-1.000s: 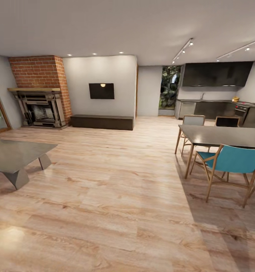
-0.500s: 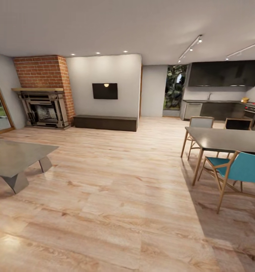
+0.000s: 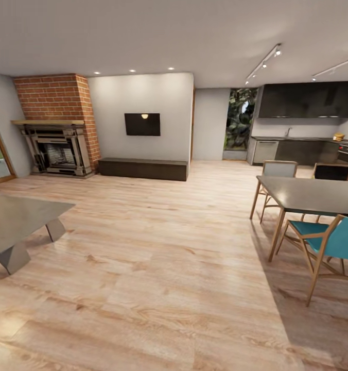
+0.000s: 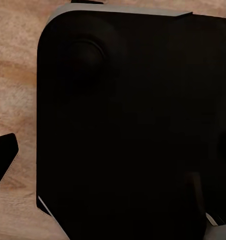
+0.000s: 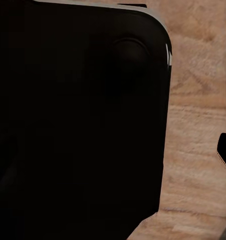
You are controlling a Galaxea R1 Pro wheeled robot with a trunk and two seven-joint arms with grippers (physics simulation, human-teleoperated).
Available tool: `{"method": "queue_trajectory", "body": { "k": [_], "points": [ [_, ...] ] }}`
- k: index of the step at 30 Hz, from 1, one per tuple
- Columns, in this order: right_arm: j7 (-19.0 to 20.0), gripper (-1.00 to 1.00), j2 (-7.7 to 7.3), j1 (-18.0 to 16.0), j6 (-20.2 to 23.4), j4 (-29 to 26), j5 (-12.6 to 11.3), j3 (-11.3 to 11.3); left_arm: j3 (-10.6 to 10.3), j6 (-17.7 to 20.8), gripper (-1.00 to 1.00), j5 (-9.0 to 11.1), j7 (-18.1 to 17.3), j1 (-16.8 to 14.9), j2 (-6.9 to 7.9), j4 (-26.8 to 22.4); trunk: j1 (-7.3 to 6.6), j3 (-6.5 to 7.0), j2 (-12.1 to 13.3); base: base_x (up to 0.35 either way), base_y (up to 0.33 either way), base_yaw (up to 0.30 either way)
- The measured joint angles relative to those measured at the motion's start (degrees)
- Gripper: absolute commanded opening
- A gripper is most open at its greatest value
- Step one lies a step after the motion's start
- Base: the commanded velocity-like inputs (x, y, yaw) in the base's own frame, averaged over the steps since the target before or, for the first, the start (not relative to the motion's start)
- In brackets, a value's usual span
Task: In the kitchen, take the popcorn bag from the countertop, put it into the microwave, and heat it until the popcorn is cooked so the cooked popcorn ends up inside the bag.
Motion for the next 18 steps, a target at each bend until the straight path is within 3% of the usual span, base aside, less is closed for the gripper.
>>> {"method": "queue_trajectory", "body": {
  "k": [18],
  "points": [
    [-0.04, 1.0, -0.14, 0.0, -0.25, 0.0, 0.14, 0.08, 0.0, 0.0, 1.0, 0.0, 0.0, -0.03, -0.07, -0.01, 0.0, 0.0, 0.0, 0.327, 0.0, -0.01]
  ]
}}
